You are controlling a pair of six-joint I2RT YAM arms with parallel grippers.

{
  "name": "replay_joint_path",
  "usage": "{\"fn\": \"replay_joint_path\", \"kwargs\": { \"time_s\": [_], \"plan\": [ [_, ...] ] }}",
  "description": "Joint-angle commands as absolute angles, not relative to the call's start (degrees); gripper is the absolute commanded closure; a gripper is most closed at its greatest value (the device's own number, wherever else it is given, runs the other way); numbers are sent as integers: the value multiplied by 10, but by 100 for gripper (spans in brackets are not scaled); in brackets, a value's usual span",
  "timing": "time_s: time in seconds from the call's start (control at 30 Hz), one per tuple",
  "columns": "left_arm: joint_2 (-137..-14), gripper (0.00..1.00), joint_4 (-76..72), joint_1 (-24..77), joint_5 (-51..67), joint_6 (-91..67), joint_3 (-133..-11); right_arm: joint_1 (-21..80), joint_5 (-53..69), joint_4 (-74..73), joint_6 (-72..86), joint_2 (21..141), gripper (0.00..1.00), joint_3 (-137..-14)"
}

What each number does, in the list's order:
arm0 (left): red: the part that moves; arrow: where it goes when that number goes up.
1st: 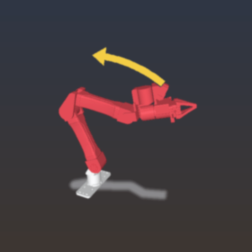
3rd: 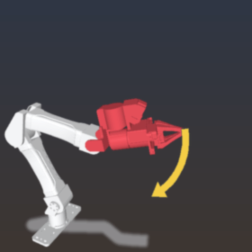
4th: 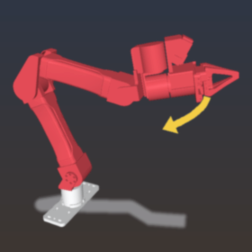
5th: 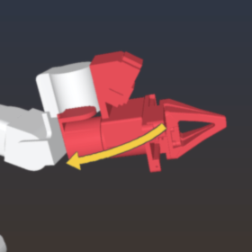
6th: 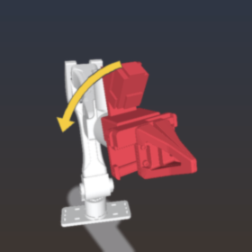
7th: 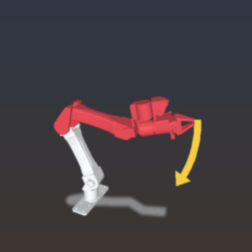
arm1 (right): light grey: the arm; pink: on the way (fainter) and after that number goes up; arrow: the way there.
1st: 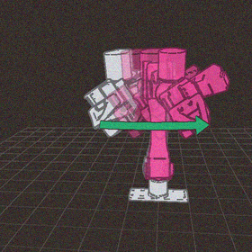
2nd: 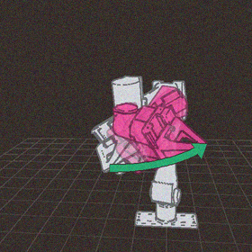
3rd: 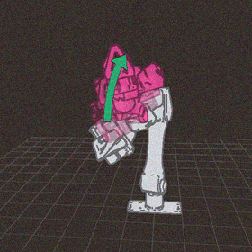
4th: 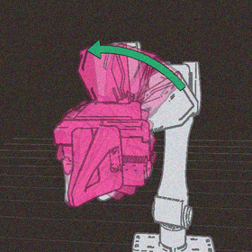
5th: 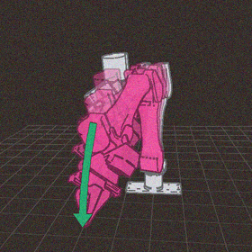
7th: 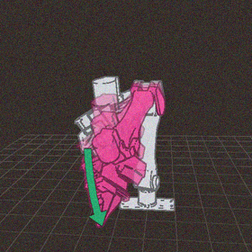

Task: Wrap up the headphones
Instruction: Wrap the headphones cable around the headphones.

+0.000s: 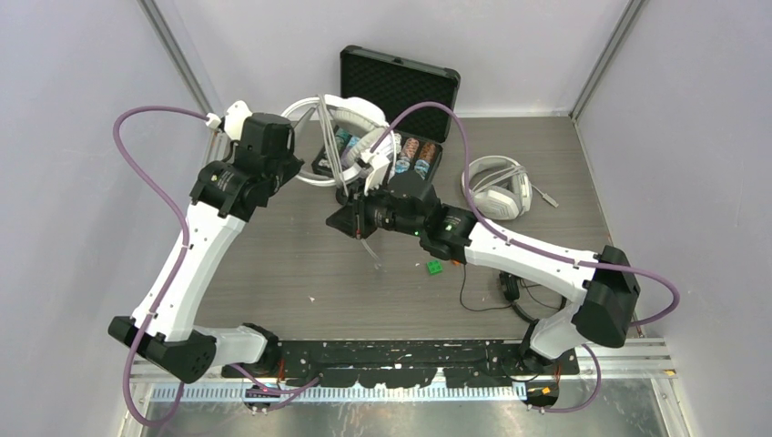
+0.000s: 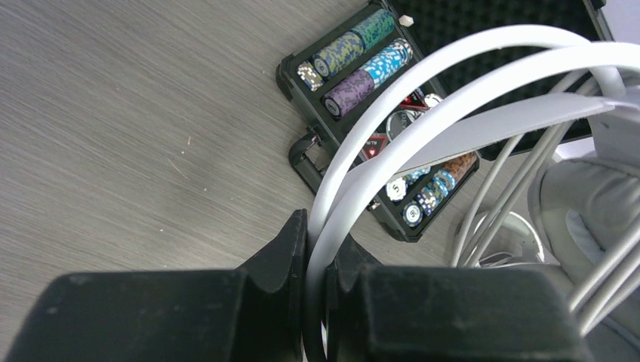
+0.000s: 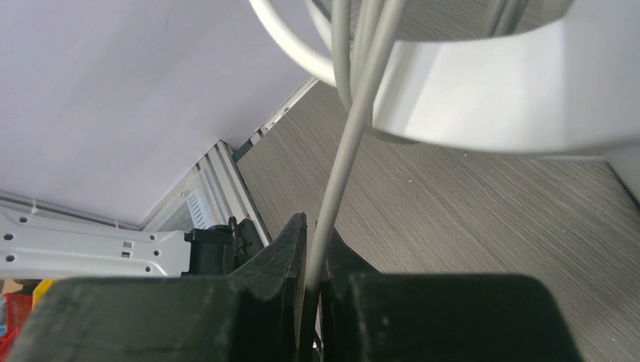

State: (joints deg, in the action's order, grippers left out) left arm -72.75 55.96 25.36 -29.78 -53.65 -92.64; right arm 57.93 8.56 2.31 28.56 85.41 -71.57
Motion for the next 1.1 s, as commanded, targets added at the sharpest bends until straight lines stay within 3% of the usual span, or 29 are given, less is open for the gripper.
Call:
{"fn": "replay_joint_path", "kwargs": {
  "time_s": [0.0, 0.13, 0.27, 0.57, 0.87, 1.07],
  "plan": [
    [-711, 100, 454, 247, -310, -589, -962, 588, 82, 29, 275, 825, 80, -700],
    [-707, 100, 454, 247, -307, -593, -969, 588, 72, 23, 268, 827, 79, -690],
    [-702, 100, 456, 247, -300, -598, -970, 587, 62, 25, 259, 827, 89, -680],
    [-692, 100, 460, 246, -281, -615, -969, 588, 72, 64, 236, 816, 73, -644],
    [-691, 100, 458, 246, -264, -624, -975, 587, 70, 83, 186, 804, 72, -613],
    [-692, 100, 459, 246, -251, -626, -981, 587, 116, 132, 148, 800, 62, -570]
  ]
}}
